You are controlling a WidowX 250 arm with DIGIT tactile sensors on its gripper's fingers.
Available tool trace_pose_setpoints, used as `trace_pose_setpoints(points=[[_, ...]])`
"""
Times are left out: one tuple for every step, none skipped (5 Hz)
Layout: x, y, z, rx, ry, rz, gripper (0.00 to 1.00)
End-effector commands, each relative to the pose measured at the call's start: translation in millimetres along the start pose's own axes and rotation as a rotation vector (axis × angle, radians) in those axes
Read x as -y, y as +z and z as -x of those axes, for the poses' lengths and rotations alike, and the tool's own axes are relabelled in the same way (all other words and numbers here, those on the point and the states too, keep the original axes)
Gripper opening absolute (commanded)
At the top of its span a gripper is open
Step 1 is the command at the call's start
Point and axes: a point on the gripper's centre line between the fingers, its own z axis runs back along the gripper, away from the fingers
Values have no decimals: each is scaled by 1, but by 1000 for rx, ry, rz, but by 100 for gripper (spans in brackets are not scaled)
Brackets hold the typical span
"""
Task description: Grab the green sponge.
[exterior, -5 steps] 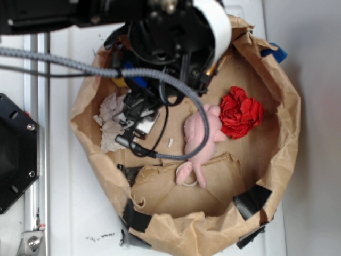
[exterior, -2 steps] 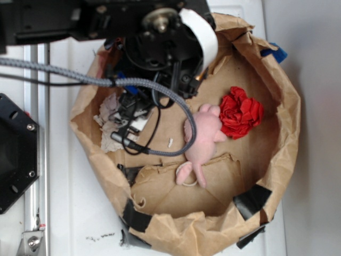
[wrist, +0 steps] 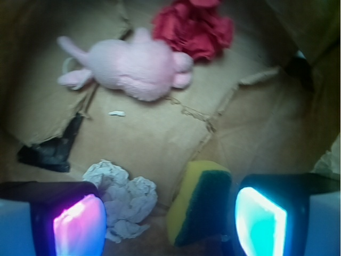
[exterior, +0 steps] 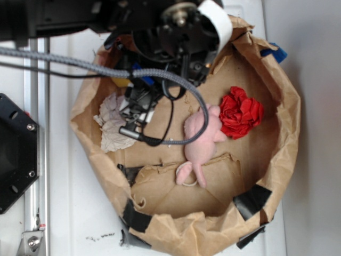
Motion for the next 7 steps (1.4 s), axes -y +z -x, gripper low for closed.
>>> trace_pose_setpoints(points=[[1,5,-6,66,84,-40,100],[-4,-2,-6,82,89,-45,100],[-12,-13,-8,93,92,-61,100],[-12,-22,-9,94,96,-72,100],[-8,-30,-7,83,62,-95,100],[-12,-30,-5,66,75,-77,100],[-19,-28,-1,53,108,-54,100]])
